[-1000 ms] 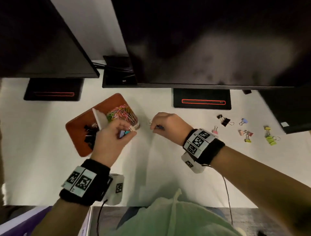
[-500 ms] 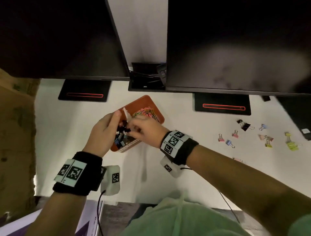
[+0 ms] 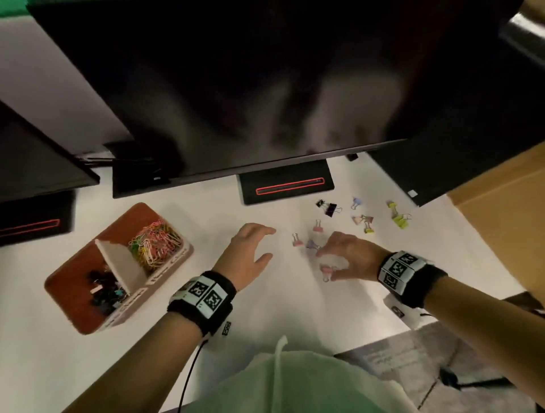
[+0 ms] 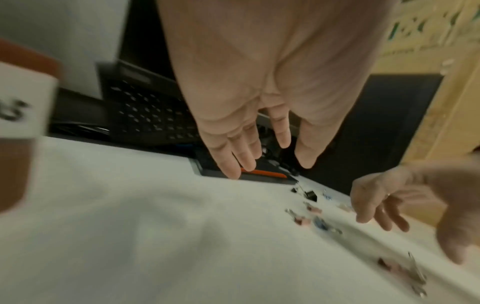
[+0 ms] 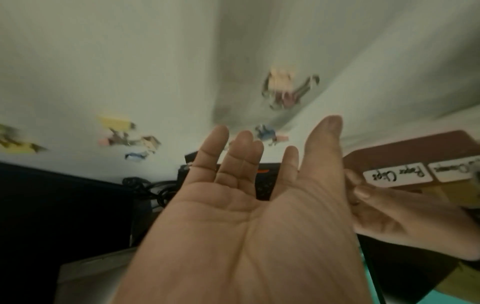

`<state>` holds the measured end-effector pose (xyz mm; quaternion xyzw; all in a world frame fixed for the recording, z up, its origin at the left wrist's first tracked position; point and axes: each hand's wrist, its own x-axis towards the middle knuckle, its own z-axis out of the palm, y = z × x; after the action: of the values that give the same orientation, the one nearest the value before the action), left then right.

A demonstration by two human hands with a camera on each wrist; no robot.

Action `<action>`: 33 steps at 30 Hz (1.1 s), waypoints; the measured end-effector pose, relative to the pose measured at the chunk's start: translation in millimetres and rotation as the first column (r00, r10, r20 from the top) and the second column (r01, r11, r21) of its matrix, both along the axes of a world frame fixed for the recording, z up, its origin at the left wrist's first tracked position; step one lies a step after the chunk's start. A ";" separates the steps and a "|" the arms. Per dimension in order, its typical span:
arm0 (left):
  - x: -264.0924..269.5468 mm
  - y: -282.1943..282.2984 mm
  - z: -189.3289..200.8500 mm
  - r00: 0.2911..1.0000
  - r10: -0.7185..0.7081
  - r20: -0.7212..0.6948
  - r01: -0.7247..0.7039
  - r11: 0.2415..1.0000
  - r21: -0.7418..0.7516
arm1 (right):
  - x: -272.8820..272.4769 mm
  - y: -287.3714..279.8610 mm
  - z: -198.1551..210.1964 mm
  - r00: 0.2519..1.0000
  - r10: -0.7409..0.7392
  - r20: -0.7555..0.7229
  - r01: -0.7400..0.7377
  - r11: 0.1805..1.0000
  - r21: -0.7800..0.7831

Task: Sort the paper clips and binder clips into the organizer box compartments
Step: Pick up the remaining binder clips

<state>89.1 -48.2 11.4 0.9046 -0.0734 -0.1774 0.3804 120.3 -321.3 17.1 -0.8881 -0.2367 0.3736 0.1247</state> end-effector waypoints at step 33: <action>40.9 -125.8 -42.9 0.980 0.085 -0.179 -0.061 0.989 0.132 | 22.6 -56.3 -58.7 0.993 0.120 0.006 -0.118 0.962 0.248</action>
<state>130.1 -174.0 -31.6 0.9087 0.0067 -0.2507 0.3338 142.8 -377.7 -41.6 -0.8480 -0.3340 0.3521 0.2132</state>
